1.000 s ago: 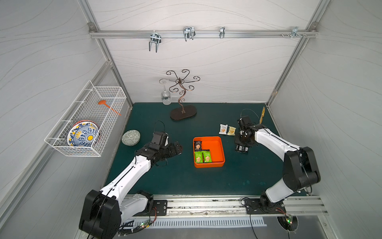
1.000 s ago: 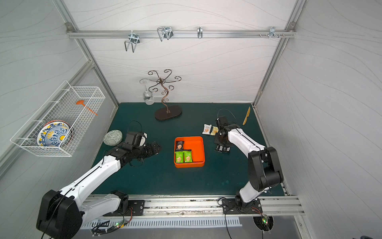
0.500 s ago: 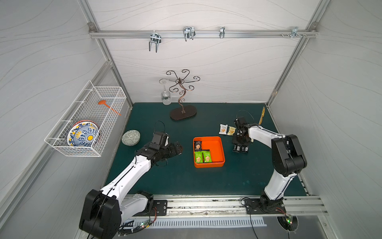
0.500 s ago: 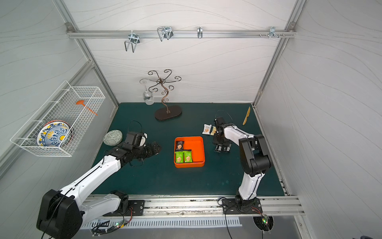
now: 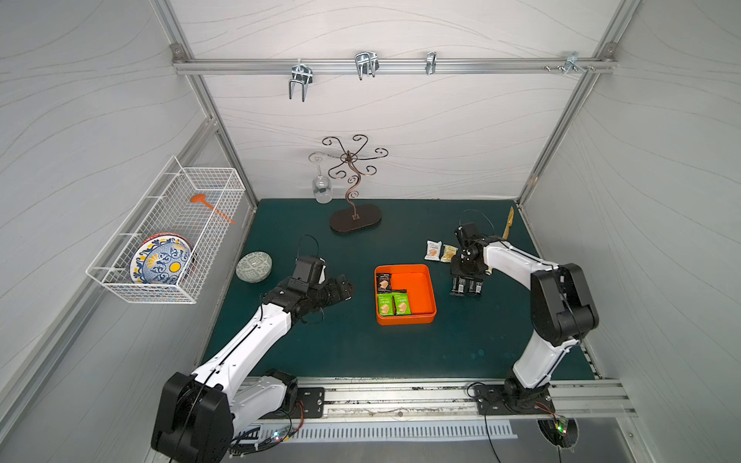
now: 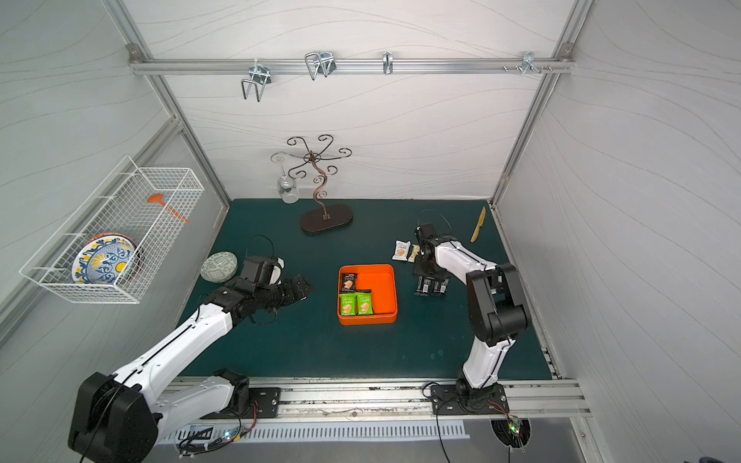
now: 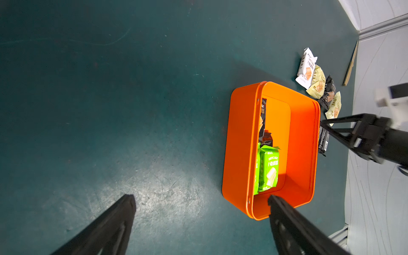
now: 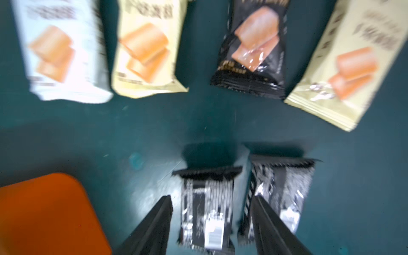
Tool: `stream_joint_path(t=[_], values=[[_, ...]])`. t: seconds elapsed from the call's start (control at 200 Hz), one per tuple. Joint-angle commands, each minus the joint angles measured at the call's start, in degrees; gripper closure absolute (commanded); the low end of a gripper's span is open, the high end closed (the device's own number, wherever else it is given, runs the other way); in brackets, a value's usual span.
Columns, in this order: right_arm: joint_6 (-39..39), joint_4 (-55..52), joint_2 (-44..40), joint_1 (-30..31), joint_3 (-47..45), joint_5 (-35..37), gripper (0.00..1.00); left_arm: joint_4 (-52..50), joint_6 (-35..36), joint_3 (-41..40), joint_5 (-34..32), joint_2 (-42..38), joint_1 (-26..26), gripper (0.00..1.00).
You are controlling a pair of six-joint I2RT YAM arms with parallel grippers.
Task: Take the cookies out of the storage box
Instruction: Place the cookie at the center of the board.
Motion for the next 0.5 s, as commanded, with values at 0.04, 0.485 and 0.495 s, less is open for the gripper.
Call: stream_joint_path(t=[0.04, 0.485, 0.495], values=[[-0.4, -4.9, -7.1, 6.3, 0.2, 1.2, 0.37, 1.7, 0.7, 0.8, -1.2, -0.4, 0.0, 0.02], [5.9, -1.7, -10.6, 25.4, -1.8, -1.3, 0.29, -0.2, 0.4, 0.1, -4.6, -2.3, 0.0, 0.01], [5.9, -1.6, -10.4, 25.7, -1.6, -1.4, 0.29, -0.3, 0.5, 0.1, -4.7, -2.4, -0.1, 0.01]])
